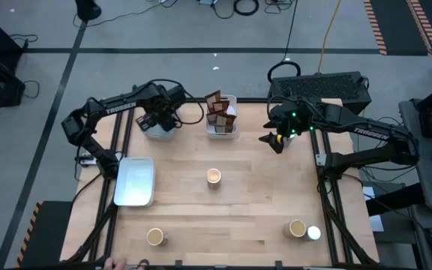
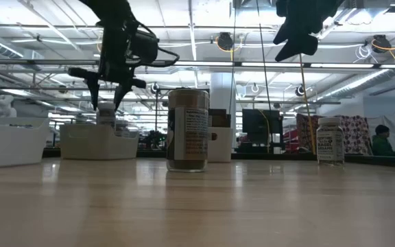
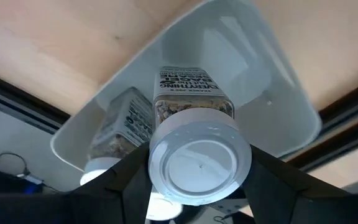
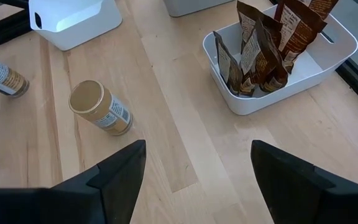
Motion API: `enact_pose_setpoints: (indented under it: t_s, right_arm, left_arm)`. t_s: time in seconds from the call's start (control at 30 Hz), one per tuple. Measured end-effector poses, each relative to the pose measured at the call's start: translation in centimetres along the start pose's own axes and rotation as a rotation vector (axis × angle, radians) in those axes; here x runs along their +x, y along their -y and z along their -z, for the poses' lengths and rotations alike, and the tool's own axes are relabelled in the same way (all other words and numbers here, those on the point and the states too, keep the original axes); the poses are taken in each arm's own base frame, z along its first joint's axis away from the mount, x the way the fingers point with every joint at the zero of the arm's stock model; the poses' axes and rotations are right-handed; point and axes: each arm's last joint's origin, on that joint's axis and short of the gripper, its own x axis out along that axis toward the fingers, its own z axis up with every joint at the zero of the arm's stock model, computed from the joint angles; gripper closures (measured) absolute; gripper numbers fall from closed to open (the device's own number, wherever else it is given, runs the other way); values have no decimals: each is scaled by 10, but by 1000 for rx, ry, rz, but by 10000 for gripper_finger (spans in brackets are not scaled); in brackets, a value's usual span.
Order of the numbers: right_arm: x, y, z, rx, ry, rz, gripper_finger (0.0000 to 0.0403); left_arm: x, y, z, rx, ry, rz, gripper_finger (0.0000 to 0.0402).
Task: Sort spices by type
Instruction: Put the white seasoning bottle into the gray bin
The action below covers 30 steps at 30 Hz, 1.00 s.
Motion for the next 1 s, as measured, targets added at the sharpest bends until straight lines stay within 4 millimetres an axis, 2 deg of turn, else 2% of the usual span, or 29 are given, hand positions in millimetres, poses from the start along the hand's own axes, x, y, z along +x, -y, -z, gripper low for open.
enact_pose_setpoints:
  t_s: [0.13,0.3,0.6,0.8,1.0]
  right_arm:
    - [0,0,0,0,0,0,131]
    - [0,0,0,7,0,0,131]
    - [0,0,1,8,-6,2,131]
    - [0,0,1,15,-6,2,131]
    - [0,0,1,33,-5,2,131]
  left_arm:
    - [9,-4,0,23,2,-47,191]
    - [19,0,2,34,0,-14,191]
    - [20,-2,3,20,57,-24,190]
    - [27,-5,1,-9,61,-3,161]
    - [28,-10,0,-103,63,-37,154]
